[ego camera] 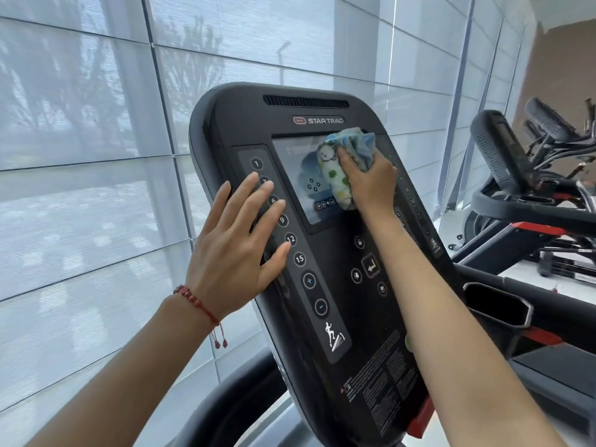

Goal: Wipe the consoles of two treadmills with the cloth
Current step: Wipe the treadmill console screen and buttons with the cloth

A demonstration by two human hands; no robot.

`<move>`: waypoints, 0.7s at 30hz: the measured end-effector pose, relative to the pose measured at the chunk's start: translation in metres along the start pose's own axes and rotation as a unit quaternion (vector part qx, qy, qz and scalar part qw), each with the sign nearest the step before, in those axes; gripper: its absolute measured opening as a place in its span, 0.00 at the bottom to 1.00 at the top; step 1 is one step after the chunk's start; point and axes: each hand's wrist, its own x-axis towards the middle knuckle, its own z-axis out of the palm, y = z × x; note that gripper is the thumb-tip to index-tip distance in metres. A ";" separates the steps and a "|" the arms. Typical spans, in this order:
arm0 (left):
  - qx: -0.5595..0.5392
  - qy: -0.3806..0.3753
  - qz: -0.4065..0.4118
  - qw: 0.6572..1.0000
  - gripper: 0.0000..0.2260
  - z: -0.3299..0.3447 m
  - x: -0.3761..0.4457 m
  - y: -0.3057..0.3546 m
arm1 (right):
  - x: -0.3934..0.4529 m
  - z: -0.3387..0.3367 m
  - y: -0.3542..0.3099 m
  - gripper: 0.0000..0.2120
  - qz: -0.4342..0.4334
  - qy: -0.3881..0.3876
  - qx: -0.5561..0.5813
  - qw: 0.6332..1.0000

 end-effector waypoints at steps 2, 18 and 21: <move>0.002 -0.001 -0.002 1.000 0.22 0.000 0.000 0.001 | 0.014 -0.011 0.018 0.18 0.026 0.022 -0.016 0.999; -0.010 0.005 -0.011 1.000 0.23 0.006 -0.002 0.004 | 0.042 -0.031 0.056 0.22 0.105 0.030 -0.071 0.991; -0.008 0.004 -0.010 1.000 0.23 0.006 -0.001 0.004 | 0.024 -0.024 0.039 0.19 0.075 0.008 -0.049 0.996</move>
